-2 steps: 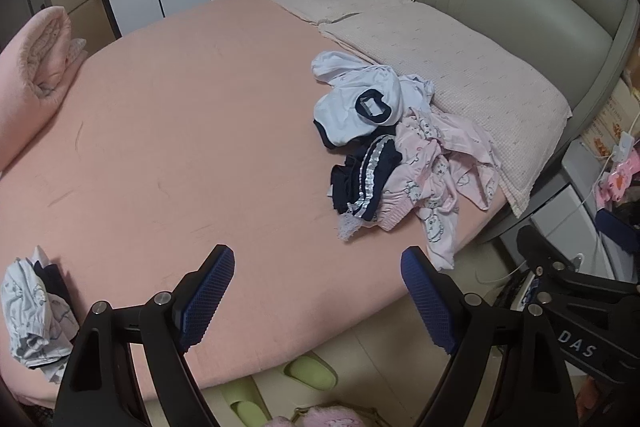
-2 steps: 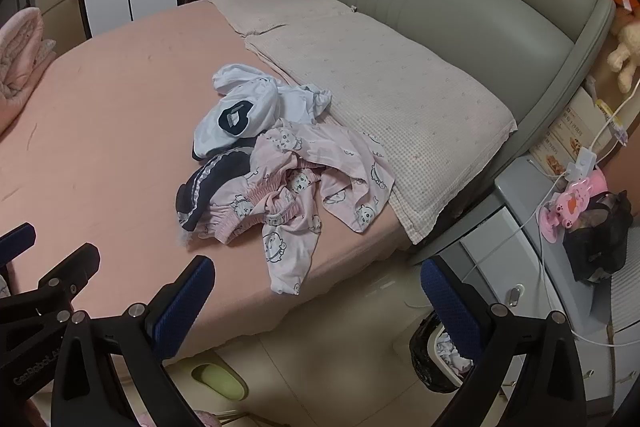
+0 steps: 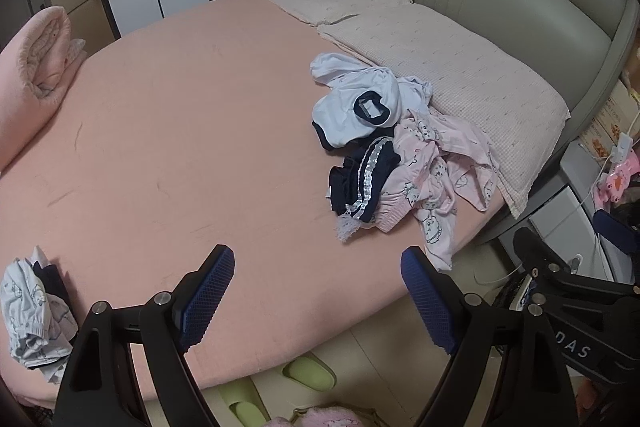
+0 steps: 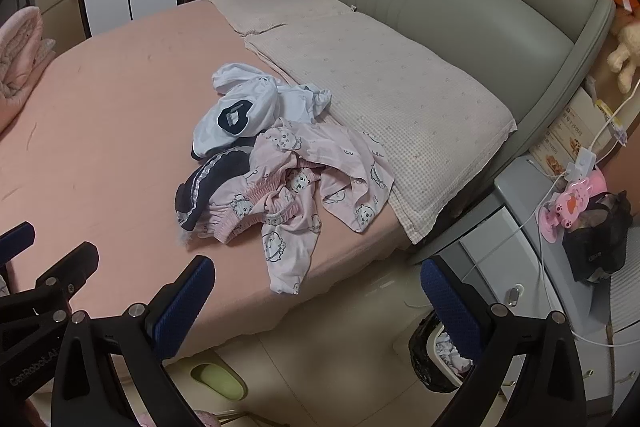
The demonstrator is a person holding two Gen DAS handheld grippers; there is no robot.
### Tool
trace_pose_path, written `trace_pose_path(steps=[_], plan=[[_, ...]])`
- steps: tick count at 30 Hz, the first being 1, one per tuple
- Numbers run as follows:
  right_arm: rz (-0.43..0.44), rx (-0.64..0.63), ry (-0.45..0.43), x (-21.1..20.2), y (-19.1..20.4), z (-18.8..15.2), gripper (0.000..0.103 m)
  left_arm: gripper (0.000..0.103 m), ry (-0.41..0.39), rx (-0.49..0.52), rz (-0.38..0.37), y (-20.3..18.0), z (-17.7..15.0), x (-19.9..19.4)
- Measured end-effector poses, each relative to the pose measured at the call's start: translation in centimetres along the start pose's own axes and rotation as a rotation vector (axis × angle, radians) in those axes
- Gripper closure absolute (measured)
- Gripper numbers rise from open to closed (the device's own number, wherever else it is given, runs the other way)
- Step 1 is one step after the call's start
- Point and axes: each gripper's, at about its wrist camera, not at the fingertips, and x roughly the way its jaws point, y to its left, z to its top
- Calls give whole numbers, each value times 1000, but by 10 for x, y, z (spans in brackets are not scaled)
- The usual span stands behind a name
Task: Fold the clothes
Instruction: 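Move both grippers toward the clothes pile on the bed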
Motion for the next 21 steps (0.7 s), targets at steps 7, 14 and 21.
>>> trace_pose_path(steps=[7, 14, 21], plan=[[-13, -6, -5, -3, -5, 1, 0, 18, -8, 9, 14, -3, 1, -4], [4, -12, 23, 6, -3, 1, 0, 18, -9, -3, 6, 0, 2, 4], [85, 19, 64, 22, -5, 2, 0, 18, -17, -4, -16, 2, 8, 16]])
